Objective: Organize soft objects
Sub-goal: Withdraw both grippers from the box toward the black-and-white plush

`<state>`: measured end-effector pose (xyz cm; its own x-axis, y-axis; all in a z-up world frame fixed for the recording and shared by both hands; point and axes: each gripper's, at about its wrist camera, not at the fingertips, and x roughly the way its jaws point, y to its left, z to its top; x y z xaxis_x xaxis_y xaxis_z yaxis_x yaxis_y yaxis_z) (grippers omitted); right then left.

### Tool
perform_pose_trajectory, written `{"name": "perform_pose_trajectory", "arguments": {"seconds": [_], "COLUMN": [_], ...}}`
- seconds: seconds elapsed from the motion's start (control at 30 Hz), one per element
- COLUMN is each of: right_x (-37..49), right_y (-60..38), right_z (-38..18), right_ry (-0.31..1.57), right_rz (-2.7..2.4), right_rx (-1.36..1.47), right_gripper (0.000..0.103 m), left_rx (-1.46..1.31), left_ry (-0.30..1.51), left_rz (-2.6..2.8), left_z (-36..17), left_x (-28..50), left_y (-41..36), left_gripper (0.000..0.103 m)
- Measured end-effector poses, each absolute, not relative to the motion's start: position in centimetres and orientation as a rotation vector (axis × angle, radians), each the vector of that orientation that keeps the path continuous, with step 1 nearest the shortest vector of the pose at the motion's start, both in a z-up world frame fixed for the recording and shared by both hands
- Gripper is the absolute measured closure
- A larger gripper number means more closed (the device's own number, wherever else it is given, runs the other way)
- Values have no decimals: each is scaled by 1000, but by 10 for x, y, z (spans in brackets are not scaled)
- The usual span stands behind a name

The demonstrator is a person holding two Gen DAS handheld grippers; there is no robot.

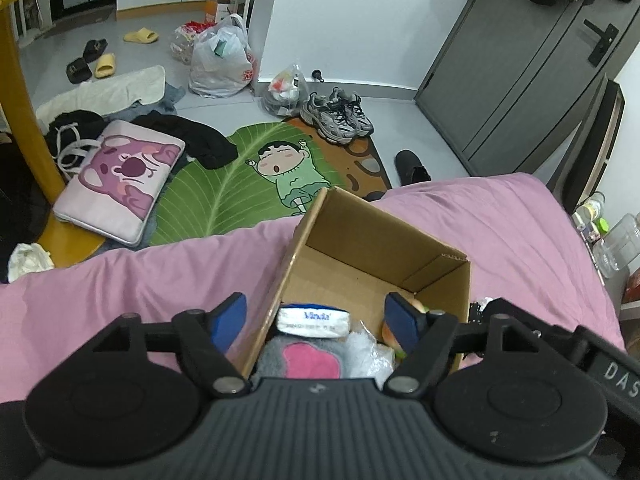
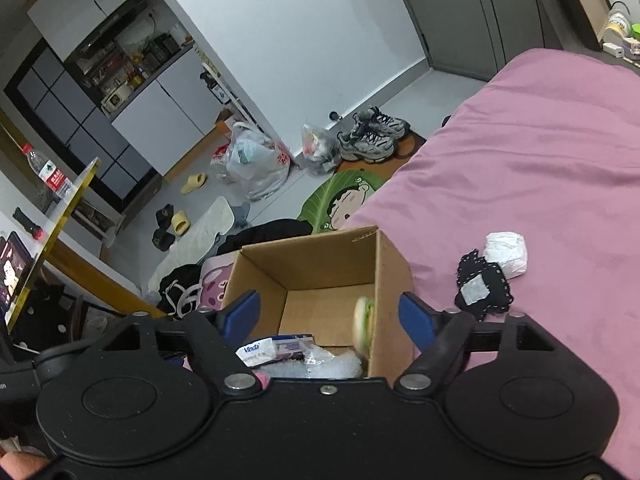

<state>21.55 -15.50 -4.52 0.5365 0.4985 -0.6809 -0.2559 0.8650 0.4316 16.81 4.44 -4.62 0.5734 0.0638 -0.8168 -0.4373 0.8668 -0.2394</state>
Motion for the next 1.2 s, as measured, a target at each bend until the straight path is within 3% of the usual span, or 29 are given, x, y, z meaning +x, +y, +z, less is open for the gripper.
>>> {"name": "perform_pose_trajectory", "arguments": {"seconds": [0.67, 0.77, 0.97, 1.2], "right_x": [204, 205, 205, 207], "right_y": [-196, -208, -226, -239], "right_z": [-14, -9, -5, -4], "right_ry": [896, 887, 884, 884], "right_rz": [447, 431, 390, 386], "right_rx": [267, 277, 244, 235], "right_gripper": [8, 0, 0, 0], "left_rx": [-362, -346, -311, -321], "left_ry": [924, 922, 901, 891], "left_rz": [272, 270, 249, 240], "left_z": [-11, -6, 2, 5], "left_x": [150, 149, 147, 150], "left_y": [6, -1, -17, -28], "left_gripper": [11, 9, 0, 0]}}
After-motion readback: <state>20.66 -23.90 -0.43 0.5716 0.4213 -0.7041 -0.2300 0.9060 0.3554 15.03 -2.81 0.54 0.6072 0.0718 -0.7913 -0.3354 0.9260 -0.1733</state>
